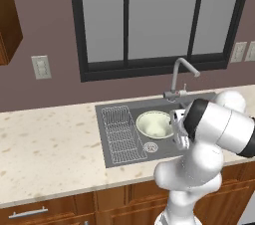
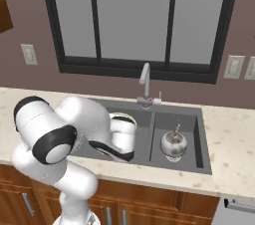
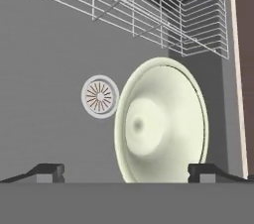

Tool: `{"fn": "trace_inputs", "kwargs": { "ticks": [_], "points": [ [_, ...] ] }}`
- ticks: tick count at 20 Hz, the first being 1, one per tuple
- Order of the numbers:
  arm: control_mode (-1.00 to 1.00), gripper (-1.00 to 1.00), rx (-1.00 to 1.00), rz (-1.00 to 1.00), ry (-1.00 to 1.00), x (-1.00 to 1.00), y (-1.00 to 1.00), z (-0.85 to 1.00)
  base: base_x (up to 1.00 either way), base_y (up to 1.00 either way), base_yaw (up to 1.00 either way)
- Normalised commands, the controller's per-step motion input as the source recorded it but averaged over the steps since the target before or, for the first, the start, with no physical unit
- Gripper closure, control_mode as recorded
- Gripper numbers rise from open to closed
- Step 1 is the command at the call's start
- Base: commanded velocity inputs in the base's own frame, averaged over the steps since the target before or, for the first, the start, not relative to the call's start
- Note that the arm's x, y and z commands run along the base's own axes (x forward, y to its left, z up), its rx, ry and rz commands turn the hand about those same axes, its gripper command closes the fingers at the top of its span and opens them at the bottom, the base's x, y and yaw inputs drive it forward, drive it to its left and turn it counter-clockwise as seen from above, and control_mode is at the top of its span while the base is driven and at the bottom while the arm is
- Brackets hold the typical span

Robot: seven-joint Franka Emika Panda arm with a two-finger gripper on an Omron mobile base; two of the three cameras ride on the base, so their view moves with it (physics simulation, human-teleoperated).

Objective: Place the bowl in the left basin and the kettle in the right basin of the sink.

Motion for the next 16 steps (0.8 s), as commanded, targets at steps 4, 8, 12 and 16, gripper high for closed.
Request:
{"fn": "trace_inputs", "kwargs": {
  "ticks": [4, 8, 12, 16],
  "points": [
    [-1.0, -1.0, 0.0, -0.01, 0.03, -0.19, -0.02, 0.67, 0.0, 0.0, 0.0],
    [-1.0, -1.0, 0.0, -0.01, 0.07, -0.18, -0.02, 0.67, 0.0, 0.0, 0.0],
    [-1.0, -1.0, 0.0, -0.01, 0.08, -0.23, -0.06, 0.69, 0.0, 0.0, 0.0],
    [-1.0, -1.0, 0.0, -0.02, 0.1, -0.21, -0.04, 0.72, 0.0, 0.0, 0.0]
  ]
}}
